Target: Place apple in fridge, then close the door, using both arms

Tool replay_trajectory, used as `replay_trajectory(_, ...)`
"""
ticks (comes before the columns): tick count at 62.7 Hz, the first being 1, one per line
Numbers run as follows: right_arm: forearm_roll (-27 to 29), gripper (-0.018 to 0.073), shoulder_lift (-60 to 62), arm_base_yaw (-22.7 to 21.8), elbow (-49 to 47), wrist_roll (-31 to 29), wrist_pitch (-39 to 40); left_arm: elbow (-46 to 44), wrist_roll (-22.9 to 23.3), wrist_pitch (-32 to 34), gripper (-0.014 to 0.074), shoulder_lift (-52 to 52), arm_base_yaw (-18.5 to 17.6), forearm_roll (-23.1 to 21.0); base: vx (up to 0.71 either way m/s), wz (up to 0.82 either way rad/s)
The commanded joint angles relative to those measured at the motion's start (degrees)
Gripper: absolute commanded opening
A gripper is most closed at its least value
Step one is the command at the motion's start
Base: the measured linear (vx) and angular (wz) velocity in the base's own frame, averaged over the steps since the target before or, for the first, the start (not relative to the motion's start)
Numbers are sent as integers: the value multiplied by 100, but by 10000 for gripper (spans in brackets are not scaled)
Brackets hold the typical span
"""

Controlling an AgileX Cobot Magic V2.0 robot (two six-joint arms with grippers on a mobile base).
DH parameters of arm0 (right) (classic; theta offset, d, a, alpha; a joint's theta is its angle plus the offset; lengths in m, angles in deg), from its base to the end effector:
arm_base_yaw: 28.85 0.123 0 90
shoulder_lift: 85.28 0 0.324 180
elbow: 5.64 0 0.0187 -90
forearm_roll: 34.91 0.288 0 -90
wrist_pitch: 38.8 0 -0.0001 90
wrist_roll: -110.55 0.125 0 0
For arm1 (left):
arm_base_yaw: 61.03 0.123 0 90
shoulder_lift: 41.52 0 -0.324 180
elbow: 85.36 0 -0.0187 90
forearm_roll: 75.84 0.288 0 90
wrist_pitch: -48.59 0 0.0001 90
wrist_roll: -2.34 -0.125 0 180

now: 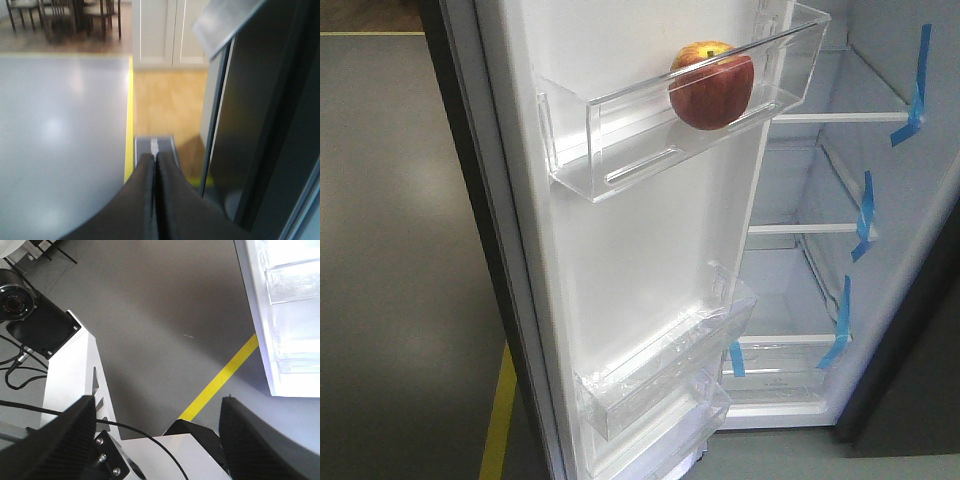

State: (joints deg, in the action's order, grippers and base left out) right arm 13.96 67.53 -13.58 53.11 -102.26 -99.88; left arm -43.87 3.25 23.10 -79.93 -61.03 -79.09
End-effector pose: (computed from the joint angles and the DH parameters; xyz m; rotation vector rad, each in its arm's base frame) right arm 0.0391 0.0961 0.2425 -0.7221 2.1941 0.9472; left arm 0.1469 -0.0031 0.3600 -0.0446 1.8387 -0.0695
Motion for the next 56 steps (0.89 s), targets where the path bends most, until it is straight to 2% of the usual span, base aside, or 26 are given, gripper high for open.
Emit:
replay_trajectory(1,302,498,-46,-32,-146,-25,132,-721,-59,-247,-6,-772,0,123,0,0)
replay_trajectory(10,302,498,-46,-32,-146,-25,132,-1458,-59,-886,-6,-1902,0,357,0,0)
replay_trajectory(25,302,498,-46,-32,-146,-25,132,-2305,-90,-1145,-6,-3529,0,325,0,0)
replay_trajectory(28,302,498,-46,-32,-146,-25,132,-2447,-90,-1170,-6,-3790,0,234,0,0)
replay_trajectory(44,302,498,-46,-32,-146,-25,132,-3327,-1277,-1264,-6,-5158,0,-758,0,0)
replay_trajectory(56,302,498,-46,-32,-146,-25,132,-4097,-1844,-1365,-6,-6116,0,-1368,0,0)
